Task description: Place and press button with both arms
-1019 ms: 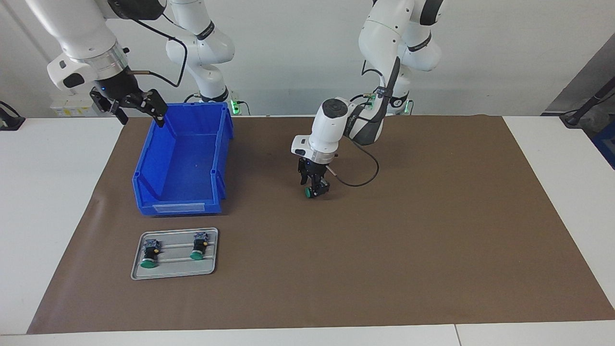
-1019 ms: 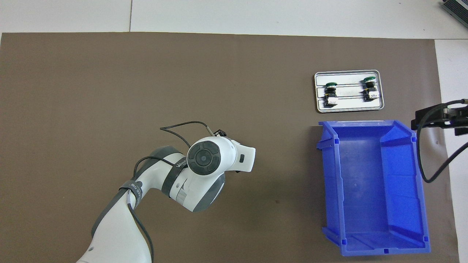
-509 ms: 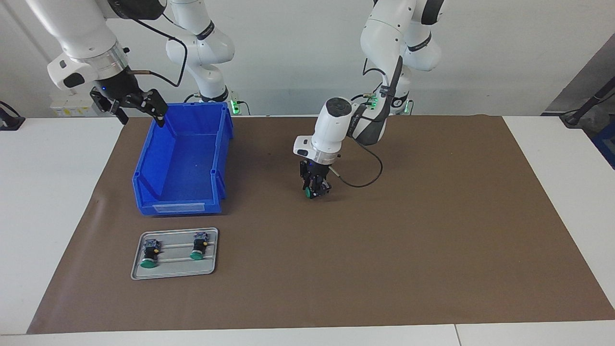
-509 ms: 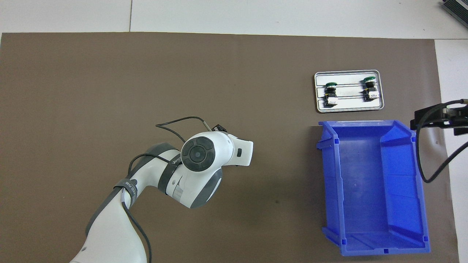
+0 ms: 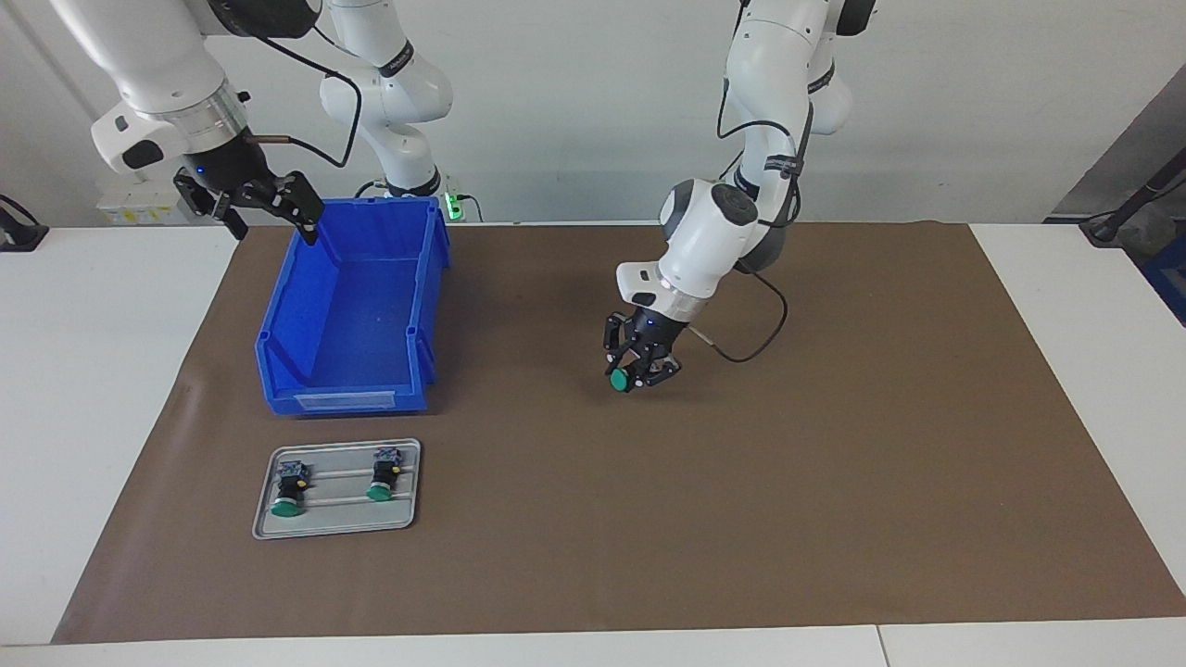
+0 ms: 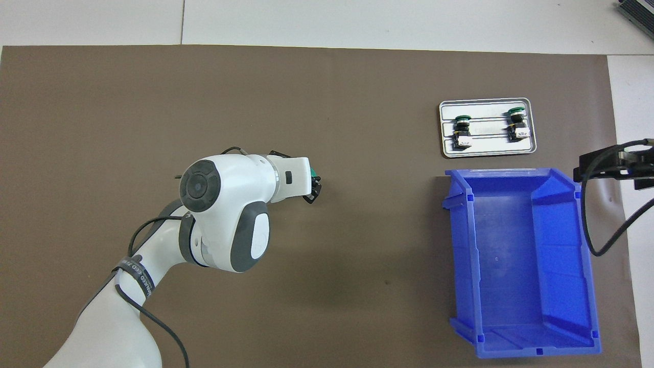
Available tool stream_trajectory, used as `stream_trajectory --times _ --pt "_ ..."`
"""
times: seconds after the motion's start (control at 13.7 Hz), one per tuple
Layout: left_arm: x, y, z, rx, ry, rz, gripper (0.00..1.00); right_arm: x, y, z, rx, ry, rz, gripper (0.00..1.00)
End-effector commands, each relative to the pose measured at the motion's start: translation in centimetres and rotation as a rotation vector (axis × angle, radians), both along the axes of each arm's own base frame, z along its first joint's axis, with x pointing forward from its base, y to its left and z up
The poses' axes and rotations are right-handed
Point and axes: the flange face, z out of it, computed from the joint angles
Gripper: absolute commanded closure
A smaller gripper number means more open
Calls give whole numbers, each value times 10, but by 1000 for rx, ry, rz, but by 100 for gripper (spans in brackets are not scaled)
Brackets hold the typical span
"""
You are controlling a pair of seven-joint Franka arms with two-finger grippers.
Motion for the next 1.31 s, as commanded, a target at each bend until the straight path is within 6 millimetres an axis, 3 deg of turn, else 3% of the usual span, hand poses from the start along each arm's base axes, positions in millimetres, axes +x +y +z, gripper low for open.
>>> stream_trajectory --times 0.0,0.15,0.51,0.65,0.87,1.24 --pt "3 30 2 -116 -19 -27 100 -8 2 3 23 0 -11 0" --pt "5 63 -6 -216 -37 -20 100 -8 2 3 23 0 -11 0" --pt "-18 92 -26 -434 -163 42 100 -7 3 2 23 2 -9 0" --pt "-24 92 -37 -490 -226 69 100 -8 3 3 23 0 -9 0" --pt "-33 75 -57 -640 -323 86 100 -8 3 3 23 0 -9 0" --pt "-59 76 -93 -776 -437 34 100 -8 3 3 23 0 -9 0"
